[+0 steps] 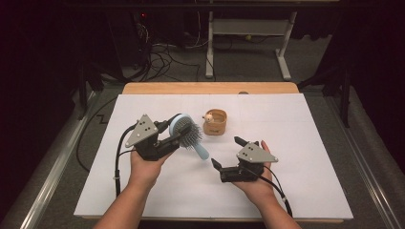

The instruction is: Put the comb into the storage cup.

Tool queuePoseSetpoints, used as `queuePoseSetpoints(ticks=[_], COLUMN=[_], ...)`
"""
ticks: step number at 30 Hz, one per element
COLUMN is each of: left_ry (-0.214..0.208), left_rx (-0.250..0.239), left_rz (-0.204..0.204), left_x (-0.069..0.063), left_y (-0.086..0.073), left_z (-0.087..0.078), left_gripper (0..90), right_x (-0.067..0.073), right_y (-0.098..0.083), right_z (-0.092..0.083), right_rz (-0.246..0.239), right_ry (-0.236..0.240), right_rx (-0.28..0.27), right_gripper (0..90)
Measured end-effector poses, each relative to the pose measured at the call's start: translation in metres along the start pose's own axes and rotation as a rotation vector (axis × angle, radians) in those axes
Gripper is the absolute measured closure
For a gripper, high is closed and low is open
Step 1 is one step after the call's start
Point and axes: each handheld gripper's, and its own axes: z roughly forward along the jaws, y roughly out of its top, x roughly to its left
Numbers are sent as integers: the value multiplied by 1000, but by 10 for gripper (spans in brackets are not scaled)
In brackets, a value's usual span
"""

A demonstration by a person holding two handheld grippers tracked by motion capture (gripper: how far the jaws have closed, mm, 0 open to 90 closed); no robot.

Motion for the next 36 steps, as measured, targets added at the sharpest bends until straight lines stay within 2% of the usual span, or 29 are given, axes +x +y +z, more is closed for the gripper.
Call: queuePoseSetpoints(ticks=[19,29,36], left_ry=[42,60,74], left_rx=[1,-5,-5], left_rz=[7,6,-1], left_x=[9,14,17], left_y=[0,0,-1], left_z=[-10,-14,-16], left_gripper=[575,574,574], right_x=[-37,-51,-63], right_y=[-41,-57,-65], right_z=[-34,-53,-66], right_rz=[60,81,121], right_ry=[-109,-151,-178], right_rx=[48,59,53], right_gripper=[2,2,2])
